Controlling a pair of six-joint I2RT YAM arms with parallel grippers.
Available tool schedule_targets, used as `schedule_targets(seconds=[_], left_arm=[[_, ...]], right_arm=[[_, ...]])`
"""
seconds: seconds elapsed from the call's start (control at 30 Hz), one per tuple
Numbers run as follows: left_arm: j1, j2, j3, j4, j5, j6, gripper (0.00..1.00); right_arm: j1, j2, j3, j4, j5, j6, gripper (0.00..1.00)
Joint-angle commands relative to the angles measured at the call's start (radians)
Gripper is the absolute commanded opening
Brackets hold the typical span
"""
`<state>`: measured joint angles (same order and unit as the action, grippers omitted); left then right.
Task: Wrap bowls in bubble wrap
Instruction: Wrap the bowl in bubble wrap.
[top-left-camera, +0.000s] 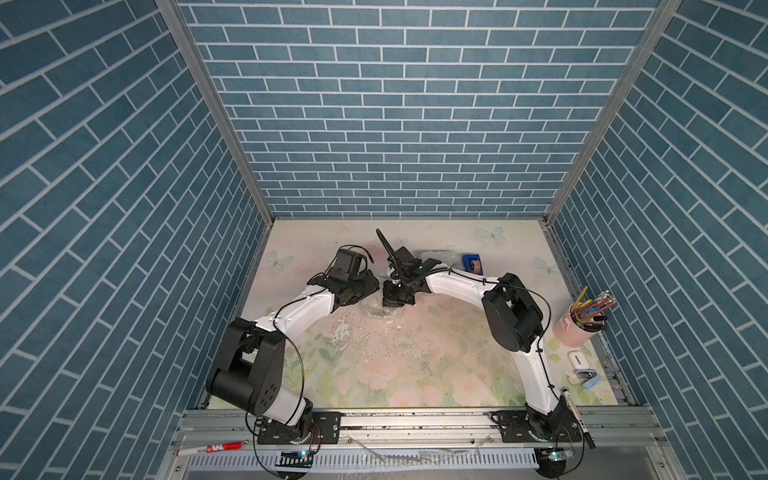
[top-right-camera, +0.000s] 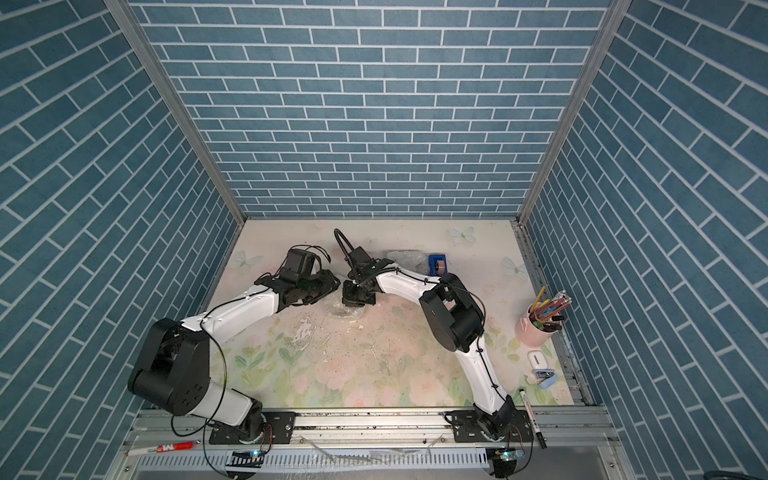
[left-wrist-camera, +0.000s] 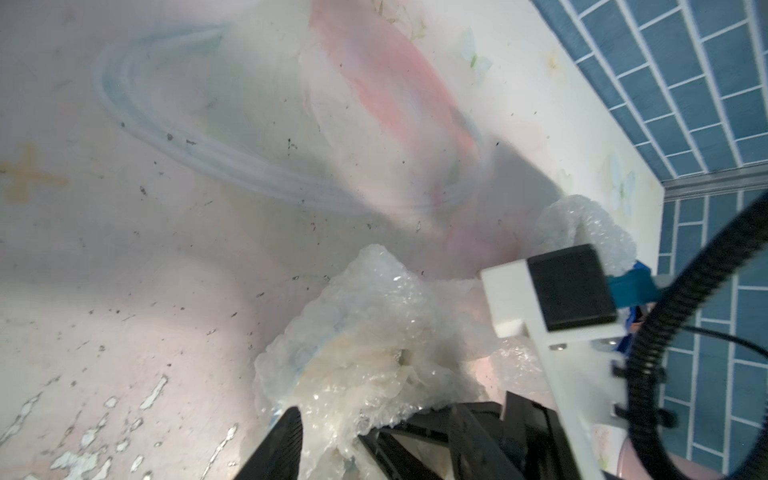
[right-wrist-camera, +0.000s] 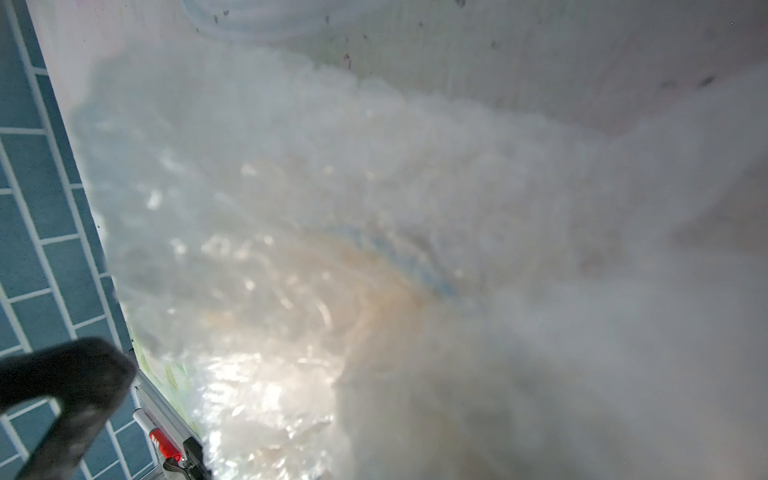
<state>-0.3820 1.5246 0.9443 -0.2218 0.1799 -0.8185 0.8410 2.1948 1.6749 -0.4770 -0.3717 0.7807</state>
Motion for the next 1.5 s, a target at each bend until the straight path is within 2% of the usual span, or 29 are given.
schedule_targets(seconds=[0.0, 0.23, 0.37, 0.5, 0.63, 0.7, 0.8, 0.87, 1.07, 1.17, 1.33, 1.47], left_arm=[[0.005, 0.043, 0.001, -0.045, -0.017, 0.047, 0.59], [0.005, 0.113, 0.006, -0.021, 0.000, 0.077, 0.59], [0.006, 0.150, 0.011, -0.017, 0.015, 0.084, 0.55], [0.001, 0.145, -0.015, 0.027, 0.068, 0.081, 0.46], [-0.002, 0.145, -0.035, 0.044, 0.084, 0.079, 0.23], [-0.003, 0.145, -0.040, 0.039, 0.081, 0.078, 0.17], [-0.004, 0.137, -0.048, 0.031, 0.075, 0.082, 0.16], [-0.007, 0.137, -0.052, 0.033, 0.075, 0.082, 0.15], [-0.045, 0.137, -0.051, 0.031, 0.080, 0.088, 0.14], [-0.057, 0.124, -0.057, 0.022, 0.077, 0.093, 0.14], [-0.064, 0.091, -0.068, -0.002, 0.081, 0.107, 0.14], [-0.066, 0.089, -0.068, -0.016, 0.085, 0.115, 0.13]], right_arm=[[-0.004, 0.027, 0.002, -0.042, -0.006, 0.015, 0.00], [-0.006, 0.025, 0.004, -0.042, -0.010, 0.015, 0.00], [-0.007, 0.024, 0.008, -0.045, -0.010, 0.017, 0.00], [-0.008, 0.020, 0.006, -0.042, -0.013, 0.021, 0.00], [-0.008, 0.005, 0.005, -0.031, -0.014, 0.026, 0.00], [-0.008, -0.074, -0.007, -0.032, 0.007, 0.023, 0.01], [-0.008, -0.197, -0.038, -0.078, 0.089, -0.008, 0.19], [-0.012, -0.280, -0.067, -0.125, 0.152, -0.031, 0.27], [-0.048, -0.536, -0.252, -0.197, 0.264, -0.057, 0.41], [-0.113, -0.671, -0.378, -0.226, 0.334, -0.057, 0.43], [-0.343, -0.851, -0.601, -0.200, 0.291, -0.076, 0.45], [-0.559, -0.880, -0.720, -0.089, 0.088, -0.104, 0.48]])
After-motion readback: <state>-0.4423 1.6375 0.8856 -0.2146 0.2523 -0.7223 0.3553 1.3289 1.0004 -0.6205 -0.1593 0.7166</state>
